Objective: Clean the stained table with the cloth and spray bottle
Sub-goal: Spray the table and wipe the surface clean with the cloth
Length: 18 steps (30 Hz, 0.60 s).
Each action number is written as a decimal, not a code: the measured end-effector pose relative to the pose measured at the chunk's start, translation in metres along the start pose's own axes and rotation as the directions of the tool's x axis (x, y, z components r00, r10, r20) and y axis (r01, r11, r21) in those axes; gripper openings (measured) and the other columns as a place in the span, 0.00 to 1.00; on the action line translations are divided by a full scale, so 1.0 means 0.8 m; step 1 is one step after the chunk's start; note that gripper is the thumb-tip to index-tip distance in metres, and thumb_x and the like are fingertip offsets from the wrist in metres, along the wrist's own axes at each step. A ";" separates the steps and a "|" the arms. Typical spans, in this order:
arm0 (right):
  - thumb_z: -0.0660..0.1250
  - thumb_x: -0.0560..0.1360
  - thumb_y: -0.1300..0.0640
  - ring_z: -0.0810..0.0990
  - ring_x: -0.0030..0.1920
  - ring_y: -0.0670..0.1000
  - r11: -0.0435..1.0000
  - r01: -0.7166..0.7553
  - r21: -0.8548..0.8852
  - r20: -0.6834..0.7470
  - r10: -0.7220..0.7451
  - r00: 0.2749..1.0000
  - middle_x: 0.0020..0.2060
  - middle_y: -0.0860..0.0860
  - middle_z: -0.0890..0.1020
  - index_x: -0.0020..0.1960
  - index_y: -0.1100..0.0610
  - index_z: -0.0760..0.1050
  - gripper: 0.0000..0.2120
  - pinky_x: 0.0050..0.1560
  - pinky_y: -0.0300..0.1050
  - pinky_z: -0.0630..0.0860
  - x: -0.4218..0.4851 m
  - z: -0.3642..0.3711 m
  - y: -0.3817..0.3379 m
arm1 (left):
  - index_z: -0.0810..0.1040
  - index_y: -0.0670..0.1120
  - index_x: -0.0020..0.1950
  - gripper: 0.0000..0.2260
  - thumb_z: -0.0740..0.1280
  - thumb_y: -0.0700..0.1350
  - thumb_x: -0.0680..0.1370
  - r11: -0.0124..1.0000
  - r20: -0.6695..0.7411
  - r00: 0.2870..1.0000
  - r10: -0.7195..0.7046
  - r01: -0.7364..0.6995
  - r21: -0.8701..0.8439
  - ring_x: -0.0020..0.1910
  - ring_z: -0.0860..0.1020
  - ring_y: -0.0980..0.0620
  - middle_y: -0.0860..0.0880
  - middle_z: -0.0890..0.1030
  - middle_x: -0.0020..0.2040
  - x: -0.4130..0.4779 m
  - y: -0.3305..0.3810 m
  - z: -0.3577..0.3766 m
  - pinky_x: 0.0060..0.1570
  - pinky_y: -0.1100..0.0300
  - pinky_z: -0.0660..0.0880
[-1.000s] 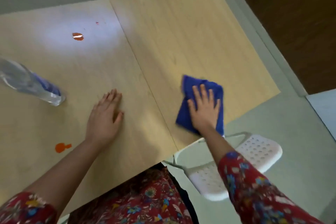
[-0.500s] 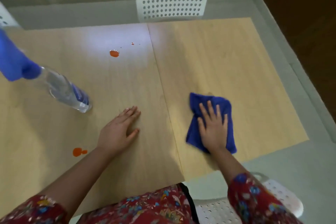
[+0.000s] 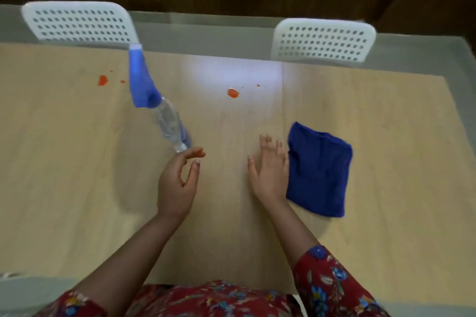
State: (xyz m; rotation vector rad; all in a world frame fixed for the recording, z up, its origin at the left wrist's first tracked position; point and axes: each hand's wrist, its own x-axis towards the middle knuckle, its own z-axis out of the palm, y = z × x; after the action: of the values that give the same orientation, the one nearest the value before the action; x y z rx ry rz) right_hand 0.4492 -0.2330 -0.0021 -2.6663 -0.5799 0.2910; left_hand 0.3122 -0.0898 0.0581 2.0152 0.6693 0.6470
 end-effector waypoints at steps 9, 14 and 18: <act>0.49 0.81 0.46 0.46 0.78 0.48 0.996 0.042 -0.082 0.022 -0.041 0.999 0.79 0.48 0.50 0.79 0.51 0.49 0.28 0.77 0.48 0.43 0.000 0.056 -0.055 | 0.72 0.41 0.60 0.16 0.65 0.47 0.75 0.986 -0.247 0.958 0.145 -0.160 -0.040 0.56 0.75 0.46 0.48 0.74 0.57 0.060 0.002 -0.071 0.54 0.48 0.74; 0.51 0.81 0.45 0.46 0.78 0.46 0.998 0.009 -0.061 -0.006 -0.009 1.000 0.78 0.46 0.52 0.79 0.49 0.50 0.28 0.75 0.44 0.39 0.000 0.055 -0.062 | 0.64 0.37 0.73 0.31 0.66 0.52 0.76 0.973 -0.114 0.986 0.118 -0.138 -0.187 0.66 0.72 0.50 0.44 0.72 0.67 0.116 0.045 -0.059 0.66 0.62 0.68; 0.53 0.79 0.45 0.49 0.78 0.45 0.999 -0.015 -0.041 -0.040 0.014 0.999 0.78 0.46 0.56 0.78 0.48 0.55 0.28 0.75 0.44 0.41 0.001 0.059 -0.064 | 0.70 0.41 0.67 0.19 0.64 0.46 0.77 0.918 -0.174 0.976 0.129 -0.184 -0.351 0.52 0.79 0.44 0.48 0.77 0.57 0.137 0.042 -0.050 0.56 0.47 0.77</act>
State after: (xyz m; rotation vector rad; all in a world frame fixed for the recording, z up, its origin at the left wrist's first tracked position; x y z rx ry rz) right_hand 0.4186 -0.1741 -0.0231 -2.7104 -0.5603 0.2317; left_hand 0.3711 -0.0081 0.1259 1.6931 0.4334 0.9509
